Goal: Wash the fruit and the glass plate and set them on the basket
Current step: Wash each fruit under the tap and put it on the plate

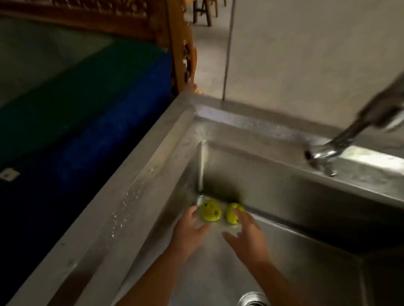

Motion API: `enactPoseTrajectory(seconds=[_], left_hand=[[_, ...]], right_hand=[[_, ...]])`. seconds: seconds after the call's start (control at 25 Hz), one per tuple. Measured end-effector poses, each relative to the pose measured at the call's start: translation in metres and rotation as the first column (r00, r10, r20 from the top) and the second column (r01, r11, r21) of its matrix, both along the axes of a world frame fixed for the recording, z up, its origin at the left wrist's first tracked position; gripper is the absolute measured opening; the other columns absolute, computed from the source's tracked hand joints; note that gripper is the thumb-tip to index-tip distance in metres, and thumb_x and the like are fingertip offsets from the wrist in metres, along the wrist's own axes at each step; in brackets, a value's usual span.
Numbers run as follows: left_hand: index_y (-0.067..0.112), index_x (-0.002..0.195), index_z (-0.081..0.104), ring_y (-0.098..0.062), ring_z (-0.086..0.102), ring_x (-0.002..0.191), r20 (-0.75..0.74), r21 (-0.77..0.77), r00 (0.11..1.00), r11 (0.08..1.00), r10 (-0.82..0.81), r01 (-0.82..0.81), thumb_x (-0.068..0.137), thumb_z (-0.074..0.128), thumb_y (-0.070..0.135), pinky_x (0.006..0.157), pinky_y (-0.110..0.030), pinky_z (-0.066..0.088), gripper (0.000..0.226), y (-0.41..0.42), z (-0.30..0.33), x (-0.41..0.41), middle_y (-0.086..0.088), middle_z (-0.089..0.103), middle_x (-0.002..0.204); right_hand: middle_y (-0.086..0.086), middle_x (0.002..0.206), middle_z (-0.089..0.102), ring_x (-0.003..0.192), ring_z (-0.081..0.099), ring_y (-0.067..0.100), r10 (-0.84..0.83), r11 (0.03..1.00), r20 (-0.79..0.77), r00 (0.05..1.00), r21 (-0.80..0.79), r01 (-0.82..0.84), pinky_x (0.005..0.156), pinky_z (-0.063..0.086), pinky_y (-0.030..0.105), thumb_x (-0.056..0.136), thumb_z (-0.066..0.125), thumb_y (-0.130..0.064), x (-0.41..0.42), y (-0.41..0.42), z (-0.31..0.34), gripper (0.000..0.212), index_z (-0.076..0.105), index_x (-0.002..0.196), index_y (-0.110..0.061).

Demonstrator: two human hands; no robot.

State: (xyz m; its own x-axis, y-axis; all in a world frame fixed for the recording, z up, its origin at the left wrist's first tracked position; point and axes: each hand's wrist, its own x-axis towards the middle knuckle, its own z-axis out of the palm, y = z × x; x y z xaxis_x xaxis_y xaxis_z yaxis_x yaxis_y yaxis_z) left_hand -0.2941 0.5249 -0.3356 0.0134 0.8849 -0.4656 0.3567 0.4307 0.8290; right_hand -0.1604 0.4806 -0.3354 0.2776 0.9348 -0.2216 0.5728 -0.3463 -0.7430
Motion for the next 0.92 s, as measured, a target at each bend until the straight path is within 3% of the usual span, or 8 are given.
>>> enactPoseTrajectory(seconds=[0.04, 0.12, 0.2, 0.4, 0.52, 0.68, 0.84, 0.92], left_hand=[[0.0, 0.131, 0.042, -0.02, 0.055, 0.109, 0.022, -0.019, 1.0, 1.0, 0.012, -0.011, 0.075, 0.072, 0.011, 0.078, -0.008, 0.048, 0.065, 0.012, -0.013, 0.005, -0.021, 0.055, 0.127], [0.007, 0.132, 0.042, -0.027, 0.055, 0.113, 0.037, -0.113, 0.999, 0.993, 0.035, -0.031, 0.078, 0.066, 0.024, 0.095, -0.035, 0.049, 0.061, 0.029, -0.036, 0.012, -0.015, 0.057, 0.123], [0.007, 0.13, 0.045, -0.028, 0.054, 0.111, 0.028, -0.198, 0.997, 0.978, 0.076, -0.069, 0.083, 0.061, 0.022, 0.097, -0.044, 0.047, 0.052, 0.04, -0.064, 0.016, -0.008, 0.055, 0.112], [-0.005, 0.105, 0.062, -0.025, 0.055, 0.086, 0.113, -0.245, 0.959, 0.943, 0.258, -0.225, 0.084, 0.058, 0.01, 0.085, -0.04, 0.05, 0.026, 0.051, -0.101, 0.027, -0.031, 0.062, 0.101], [0.004, 0.082, 0.063, -0.022, 0.054, 0.076, 0.172, -0.294, 0.934, 0.921, 0.313, -0.254, 0.083, 0.058, 0.006, 0.072, -0.036, 0.049, 0.005, 0.04, -0.089, 0.028, -0.024, 0.058, 0.09], [0.007, 0.091, 0.06, -0.018, 0.058, 0.085, 0.331, -0.342, 0.874, 0.909, 0.355, -0.239, 0.082, 0.059, 0.005, 0.071, -0.028, 0.049, 0.009, 0.015, -0.032, 0.029, -0.013, 0.06, 0.093], [0.014, 0.099, 0.056, -0.017, 0.061, 0.087, 0.47, -0.297, 0.834, 0.942, 0.288, -0.158, 0.081, 0.062, 0.001, 0.068, -0.032, 0.053, 0.023, -0.016, 0.039, 0.033, -0.012, 0.064, 0.1], [0.02, 0.098, 0.051, -0.02, 0.063, 0.083, 0.566, -0.295, 0.781, 0.949, 0.265, -0.109, 0.081, 0.06, -0.003, 0.062, -0.031, 0.057, 0.031, -0.031, 0.075, 0.037, -0.012, 0.065, 0.098]], right_hand=[[0.016, 0.132, 0.054, 0.12, 0.053, 0.029, 0.006, 1.0, 0.032, 0.999, 0.03, -0.007, 0.1, 0.041, 0.033, 0.072, 0.075, -0.012, -0.006, 0.016, -0.017, 0.064, 0.049, 0.129, -0.005], [0.016, 0.129, 0.057, 0.12, 0.052, 0.03, -0.005, 0.999, 0.094, 0.996, 0.054, 0.0, 0.097, 0.04, 0.032, 0.074, 0.071, -0.015, -0.015, 0.038, -0.045, 0.06, 0.05, 0.129, -0.005], [0.013, 0.121, 0.063, 0.113, 0.055, 0.03, -0.017, 0.998, 0.142, 0.99, 0.063, 0.008, 0.088, 0.041, 0.027, 0.076, 0.067, -0.016, -0.022, 0.051, -0.07, 0.051, 0.055, 0.124, -0.008], [0.011, 0.097, 0.068, 0.095, 0.057, 0.026, -0.081, 0.996, 0.25, 0.965, 0.066, 0.067, 0.074, 0.037, 0.026, 0.077, 0.063, -0.017, -0.029, 0.061, -0.09, 0.024, 0.063, 0.101, -0.011], [0.011, 0.097, 0.066, 0.093, 0.055, 0.023, -0.086, 0.994, 0.234, 0.969, 0.079, 0.069, 0.07, 0.029, 0.017, 0.078, 0.063, -0.015, -0.027, 0.051, -0.076, 0.02, 0.065, 0.097, -0.009], [0.012, 0.094, 0.068, 0.086, 0.063, 0.026, -0.138, 0.971, 0.121, 0.983, 0.213, 0.11, 0.075, 0.046, 0.027, 0.071, 0.073, -0.01, -0.02, 0.024, -0.024, 0.027, 0.068, 0.098, -0.007], [0.004, 0.097, 0.068, 0.072, 0.064, 0.007, -0.226, 0.941, -0.06, 0.972, 0.243, 0.234, 0.073, 0.058, 0.028, 0.066, 0.079, -0.012, -0.005, -0.012, 0.037, 0.041, 0.067, 0.106, -0.013], [-0.001, 0.097, 0.067, 0.083, 0.063, 0.002, -0.22, 0.943, -0.101, 0.97, 0.234, 0.238, 0.074, 0.056, 0.023, 0.066, 0.079, -0.014, 0.003, -0.032, 0.07, 0.042, 0.066, 0.106, -0.018]])
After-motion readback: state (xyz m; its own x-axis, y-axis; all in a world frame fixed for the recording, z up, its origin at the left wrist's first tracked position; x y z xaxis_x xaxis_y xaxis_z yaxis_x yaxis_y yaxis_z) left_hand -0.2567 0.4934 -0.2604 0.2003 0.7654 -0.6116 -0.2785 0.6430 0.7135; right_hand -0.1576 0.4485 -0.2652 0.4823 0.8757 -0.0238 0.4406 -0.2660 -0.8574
